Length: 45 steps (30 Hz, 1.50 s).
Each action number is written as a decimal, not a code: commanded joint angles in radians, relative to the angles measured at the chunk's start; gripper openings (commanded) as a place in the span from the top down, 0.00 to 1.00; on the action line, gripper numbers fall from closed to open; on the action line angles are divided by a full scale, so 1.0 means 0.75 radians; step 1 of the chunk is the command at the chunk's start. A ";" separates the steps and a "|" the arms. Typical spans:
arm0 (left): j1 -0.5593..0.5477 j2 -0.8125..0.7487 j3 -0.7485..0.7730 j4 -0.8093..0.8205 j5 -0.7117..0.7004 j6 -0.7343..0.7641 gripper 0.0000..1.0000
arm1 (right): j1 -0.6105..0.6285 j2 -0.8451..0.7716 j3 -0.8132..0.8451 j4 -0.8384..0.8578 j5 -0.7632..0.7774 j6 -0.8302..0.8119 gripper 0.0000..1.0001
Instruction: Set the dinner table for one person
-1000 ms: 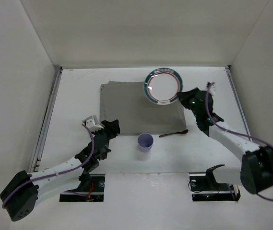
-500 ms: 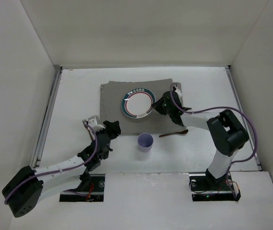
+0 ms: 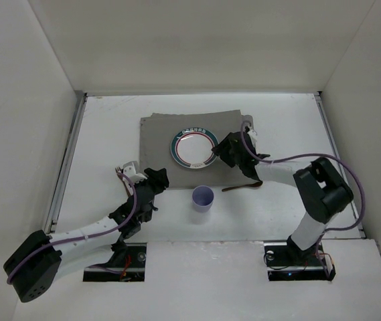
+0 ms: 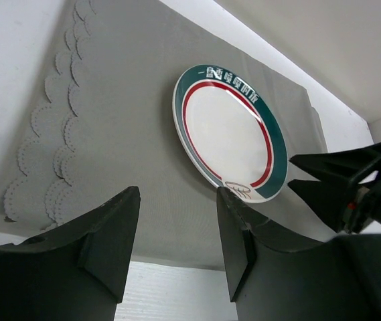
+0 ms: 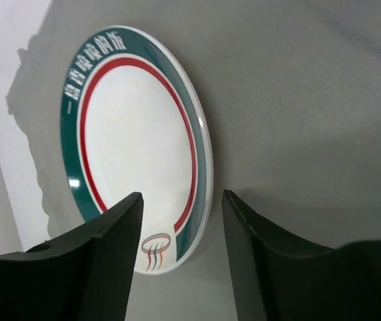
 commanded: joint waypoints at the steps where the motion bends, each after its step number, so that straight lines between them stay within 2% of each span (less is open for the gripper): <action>1: 0.011 -0.002 -0.002 0.075 -0.034 -0.009 0.53 | 0.025 -0.195 -0.011 -0.035 0.103 -0.080 0.42; 7: 0.009 -0.010 0.000 0.073 -0.028 -0.007 0.53 | 0.135 -0.526 -0.064 -0.268 0.205 -0.325 0.37; 11: 0.000 -0.014 0.002 0.067 -0.025 -0.011 0.53 | 0.306 -0.716 -0.019 -0.505 0.187 -0.597 0.49; 16: -0.006 0.013 0.008 0.073 -0.019 -0.015 0.53 | 0.566 -0.796 0.081 -0.882 0.177 -0.767 0.48; 19: -0.004 0.035 0.026 0.075 -0.015 -0.015 0.53 | 0.650 -0.760 0.118 -0.970 0.195 -0.786 0.45; 30: 0.000 -0.006 0.014 0.063 -0.003 -0.019 0.53 | 0.659 -0.533 0.177 -0.976 0.154 -0.786 0.47; 32: 0.000 0.004 0.018 0.063 -0.003 -0.011 0.53 | 0.657 -0.482 0.200 -0.966 0.154 -0.786 0.51; 33: -0.004 -0.002 0.012 0.063 -0.003 -0.011 0.53 | 0.657 -0.463 0.208 -0.950 0.152 -0.788 0.57; 35: -0.004 -0.020 0.002 0.063 -0.005 -0.017 0.53 | 0.657 -0.445 0.236 -0.941 0.148 -0.796 0.77; 37: 0.000 -0.018 0.008 0.063 -0.009 -0.017 0.53 | 0.657 -0.475 0.267 -0.950 0.136 -0.784 0.87; 42: -0.002 -0.022 0.002 0.063 -0.003 -0.019 0.53 | 0.579 -0.637 0.349 -0.982 0.067 -0.802 0.90; 45: -0.002 -0.004 0.010 0.063 -0.003 -0.019 0.53 | 0.428 -0.698 0.394 -0.934 0.048 -0.825 0.90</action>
